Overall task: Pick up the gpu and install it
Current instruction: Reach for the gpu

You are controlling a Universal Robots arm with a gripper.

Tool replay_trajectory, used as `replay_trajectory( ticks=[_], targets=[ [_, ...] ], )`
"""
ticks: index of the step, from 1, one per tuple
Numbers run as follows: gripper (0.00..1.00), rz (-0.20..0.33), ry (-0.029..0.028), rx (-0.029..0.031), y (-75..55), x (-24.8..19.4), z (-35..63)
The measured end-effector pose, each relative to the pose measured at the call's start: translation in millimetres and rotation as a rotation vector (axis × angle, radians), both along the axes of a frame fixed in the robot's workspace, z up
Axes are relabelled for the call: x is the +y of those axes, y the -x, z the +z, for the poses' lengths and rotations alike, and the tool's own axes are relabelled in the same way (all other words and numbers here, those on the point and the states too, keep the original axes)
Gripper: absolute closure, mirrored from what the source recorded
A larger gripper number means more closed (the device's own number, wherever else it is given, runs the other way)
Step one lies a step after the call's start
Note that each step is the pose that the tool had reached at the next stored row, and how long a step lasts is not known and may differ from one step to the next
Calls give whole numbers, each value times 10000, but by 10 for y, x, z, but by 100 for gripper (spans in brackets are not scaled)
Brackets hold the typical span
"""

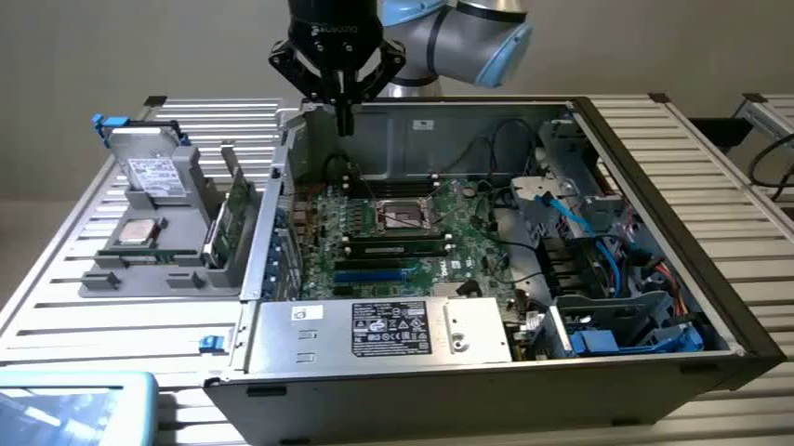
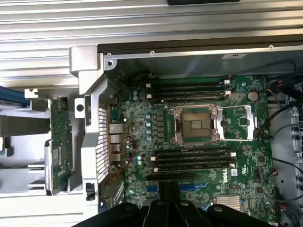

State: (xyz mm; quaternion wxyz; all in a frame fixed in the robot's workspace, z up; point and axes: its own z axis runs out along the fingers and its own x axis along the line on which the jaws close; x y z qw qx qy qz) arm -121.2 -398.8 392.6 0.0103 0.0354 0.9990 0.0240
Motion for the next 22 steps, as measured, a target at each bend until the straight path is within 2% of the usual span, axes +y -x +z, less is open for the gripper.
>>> replay_trajectory(
  ticks=[13,16,22],
  targets=[
    [88,-2,1,0,7,0,0],
    [88,0,1,0,75,0,0],
    [88,-1,1,0,300,0,0]
  ],
)
